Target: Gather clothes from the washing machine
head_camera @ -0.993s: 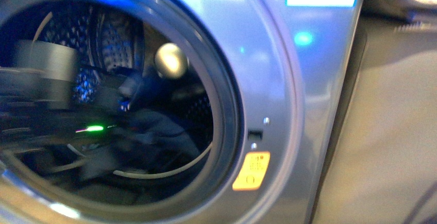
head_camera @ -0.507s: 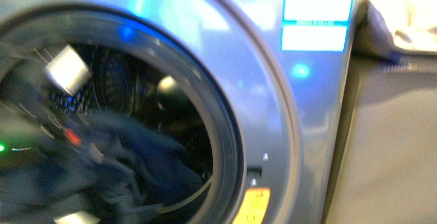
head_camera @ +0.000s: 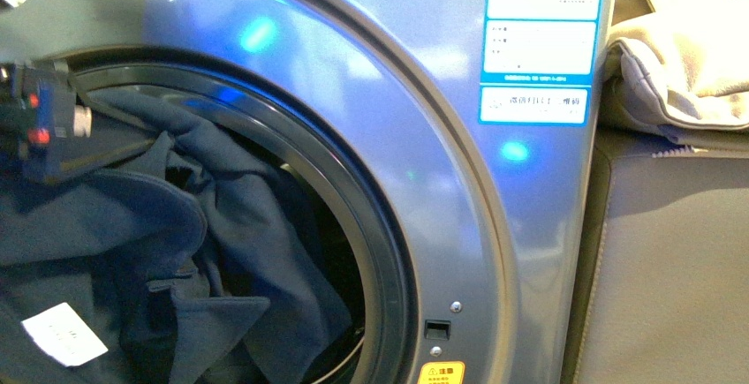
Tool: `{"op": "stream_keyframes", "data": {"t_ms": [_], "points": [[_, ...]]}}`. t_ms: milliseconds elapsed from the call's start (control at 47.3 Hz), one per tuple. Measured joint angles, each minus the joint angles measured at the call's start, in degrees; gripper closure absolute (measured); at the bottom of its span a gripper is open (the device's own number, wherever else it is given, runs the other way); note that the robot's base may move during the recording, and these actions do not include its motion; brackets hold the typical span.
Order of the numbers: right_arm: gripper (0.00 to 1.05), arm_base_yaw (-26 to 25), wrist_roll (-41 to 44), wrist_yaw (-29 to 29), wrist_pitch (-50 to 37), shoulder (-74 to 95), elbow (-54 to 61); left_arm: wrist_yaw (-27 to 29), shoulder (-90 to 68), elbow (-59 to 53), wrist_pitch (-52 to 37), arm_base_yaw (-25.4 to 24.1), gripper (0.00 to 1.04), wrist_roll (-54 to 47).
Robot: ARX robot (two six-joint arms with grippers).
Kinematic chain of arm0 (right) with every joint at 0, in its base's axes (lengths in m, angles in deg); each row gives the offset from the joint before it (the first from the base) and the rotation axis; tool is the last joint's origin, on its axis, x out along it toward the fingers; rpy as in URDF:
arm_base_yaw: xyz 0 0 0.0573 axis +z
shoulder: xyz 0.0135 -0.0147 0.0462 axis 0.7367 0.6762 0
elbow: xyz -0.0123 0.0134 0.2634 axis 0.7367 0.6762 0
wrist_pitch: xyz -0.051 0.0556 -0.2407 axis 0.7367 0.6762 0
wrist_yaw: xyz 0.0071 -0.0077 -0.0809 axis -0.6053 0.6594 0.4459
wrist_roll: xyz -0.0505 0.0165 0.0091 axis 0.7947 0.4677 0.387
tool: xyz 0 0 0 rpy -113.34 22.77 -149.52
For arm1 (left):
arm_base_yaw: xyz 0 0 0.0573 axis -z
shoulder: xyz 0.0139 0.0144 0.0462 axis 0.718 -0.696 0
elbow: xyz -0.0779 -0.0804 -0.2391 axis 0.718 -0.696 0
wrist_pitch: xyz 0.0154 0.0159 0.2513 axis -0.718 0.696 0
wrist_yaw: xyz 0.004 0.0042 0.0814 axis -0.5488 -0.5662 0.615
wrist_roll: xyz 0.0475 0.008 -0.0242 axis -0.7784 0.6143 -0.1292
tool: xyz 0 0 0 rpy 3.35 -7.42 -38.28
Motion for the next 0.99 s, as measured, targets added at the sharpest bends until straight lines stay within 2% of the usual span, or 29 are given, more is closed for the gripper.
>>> {"op": "stream_keyframes", "data": {"t_ms": [169,402,676,993], "points": [[0.08,0.00,0.00,0.00,0.00,0.00,0.00,3.76,2.08,0.13,3.19,3.10,0.93,-0.68],[0.08,0.00,0.00,0.00,0.00,0.00,0.00,3.26,4.83,1.22,3.56,5.31,0.93,-0.92],[0.08,0.00,0.00,0.00,-0.02,0.00,0.00,2.23,8.70,12.20,2.69,9.18,0.93,-1.77],[0.08,0.00,0.00,0.00,-0.02,0.00,0.00,5.38,8.13,23.71,3.04,16.35,0.94,-2.03]]}}
